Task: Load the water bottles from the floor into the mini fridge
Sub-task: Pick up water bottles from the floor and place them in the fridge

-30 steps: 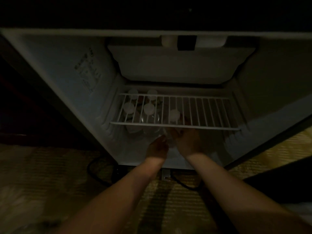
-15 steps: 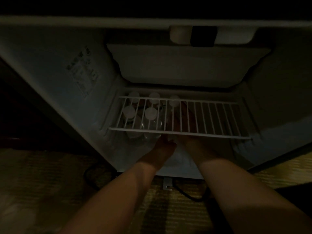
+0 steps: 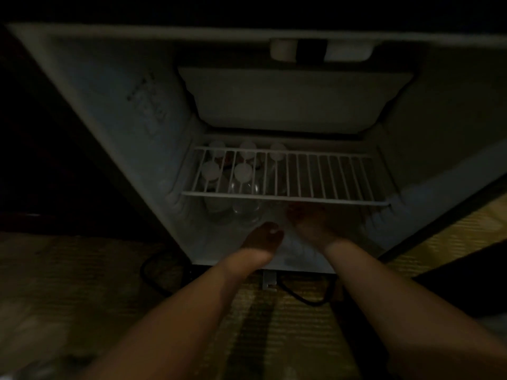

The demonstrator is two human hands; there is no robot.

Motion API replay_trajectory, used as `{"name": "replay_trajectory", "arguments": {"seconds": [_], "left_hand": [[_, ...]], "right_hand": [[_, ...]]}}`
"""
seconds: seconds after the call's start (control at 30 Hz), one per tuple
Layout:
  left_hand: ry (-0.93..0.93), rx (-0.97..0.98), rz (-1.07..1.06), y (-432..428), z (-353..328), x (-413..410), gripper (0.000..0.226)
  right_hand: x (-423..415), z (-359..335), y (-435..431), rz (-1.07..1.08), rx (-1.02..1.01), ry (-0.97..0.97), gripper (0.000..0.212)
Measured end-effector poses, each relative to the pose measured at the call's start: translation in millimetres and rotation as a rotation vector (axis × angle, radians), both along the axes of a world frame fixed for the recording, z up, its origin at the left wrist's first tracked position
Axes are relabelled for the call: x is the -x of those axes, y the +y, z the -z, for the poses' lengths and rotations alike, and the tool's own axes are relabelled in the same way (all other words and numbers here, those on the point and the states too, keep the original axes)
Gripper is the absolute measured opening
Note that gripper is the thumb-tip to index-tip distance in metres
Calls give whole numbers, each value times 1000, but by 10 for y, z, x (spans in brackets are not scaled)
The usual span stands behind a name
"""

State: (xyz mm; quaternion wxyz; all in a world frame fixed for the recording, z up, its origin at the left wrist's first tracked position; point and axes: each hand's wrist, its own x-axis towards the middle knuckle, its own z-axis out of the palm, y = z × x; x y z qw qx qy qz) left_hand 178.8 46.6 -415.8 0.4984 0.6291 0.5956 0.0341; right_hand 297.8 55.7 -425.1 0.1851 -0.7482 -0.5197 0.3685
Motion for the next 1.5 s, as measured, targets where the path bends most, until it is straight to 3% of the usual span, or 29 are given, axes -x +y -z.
{"name": "replay_trajectory", "arguments": {"seconds": [0.13, 0.27, 0.4, 0.53, 0.73, 0.93, 1.17, 1.33, 1.5], "left_hand": [[-35, 48, 124, -296, -254, 396, 40], [46, 1, 226, -546, -514, 841, 34], [108, -51, 228, -807, -823, 1298, 25], [219, -128, 203, -1152, -1233, 1796, 30], [366, -268, 193, -1646, -1853, 2583, 30], [458, -248, 127, -2035, -2180, 3384, 35], [415, -119, 13, -2635, -2006, 4176, 34], [394, 52, -74, -2932, -1605, 4447, 40], [261, 42, -156, -3016, -1276, 4379, 41]], "right_hand": [[41, -208, -246, -102, 104, -103, 26], [227, -593, -567, -291, 146, -188, 27], [482, -998, -865, -414, 173, -200, 31], [936, -1484, -1217, -677, 214, -271, 34], [1840, -2381, -1585, -949, 49, -404, 34], [2817, -2862, -1923, -1129, -92, -489, 38], [3854, -2743, -2254, -1302, -105, -649, 28], [4225, -2383, -2374, -1164, -205, -469, 32], [4135, -1601, -2485, -1046, -64, -372, 26]]}}
